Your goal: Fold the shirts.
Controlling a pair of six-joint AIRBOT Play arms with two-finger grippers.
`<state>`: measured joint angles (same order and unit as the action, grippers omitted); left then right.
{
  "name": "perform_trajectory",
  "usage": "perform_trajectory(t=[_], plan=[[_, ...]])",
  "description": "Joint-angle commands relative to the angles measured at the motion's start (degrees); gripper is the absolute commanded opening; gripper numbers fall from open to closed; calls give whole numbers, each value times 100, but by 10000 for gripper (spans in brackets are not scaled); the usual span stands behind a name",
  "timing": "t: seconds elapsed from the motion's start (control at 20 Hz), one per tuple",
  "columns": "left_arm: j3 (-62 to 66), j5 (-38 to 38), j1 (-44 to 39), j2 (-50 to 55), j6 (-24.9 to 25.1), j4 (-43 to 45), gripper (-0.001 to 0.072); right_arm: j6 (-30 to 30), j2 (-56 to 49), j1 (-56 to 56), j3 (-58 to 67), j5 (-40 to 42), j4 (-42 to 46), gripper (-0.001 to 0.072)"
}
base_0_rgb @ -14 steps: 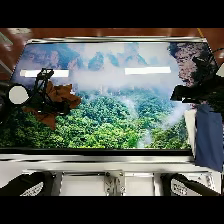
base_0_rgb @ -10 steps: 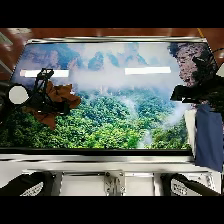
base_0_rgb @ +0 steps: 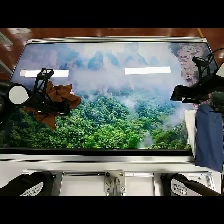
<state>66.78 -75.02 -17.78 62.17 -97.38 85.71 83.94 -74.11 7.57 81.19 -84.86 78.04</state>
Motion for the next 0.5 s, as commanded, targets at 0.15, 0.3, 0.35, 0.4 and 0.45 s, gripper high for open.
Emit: perform_trajectory(t=[0.15,0.3,0.35,0.4,0.45], plan=[[-2,9,2,-2,-4,-7,705,4,0,-4,4,466,-164,637],[-2,229,2,-2,-2,-234,705,4,0,-4,4,492,-199,637],[-4,245,0,0,2,-393,704,4,0,-4,4,442,-199,637],[-2,389,0,39,55,-398,704,2,0,-7,4,426,-199,637],[0,562,46,107,57,-264,704,2,0,-4,4,431,-201,637]])
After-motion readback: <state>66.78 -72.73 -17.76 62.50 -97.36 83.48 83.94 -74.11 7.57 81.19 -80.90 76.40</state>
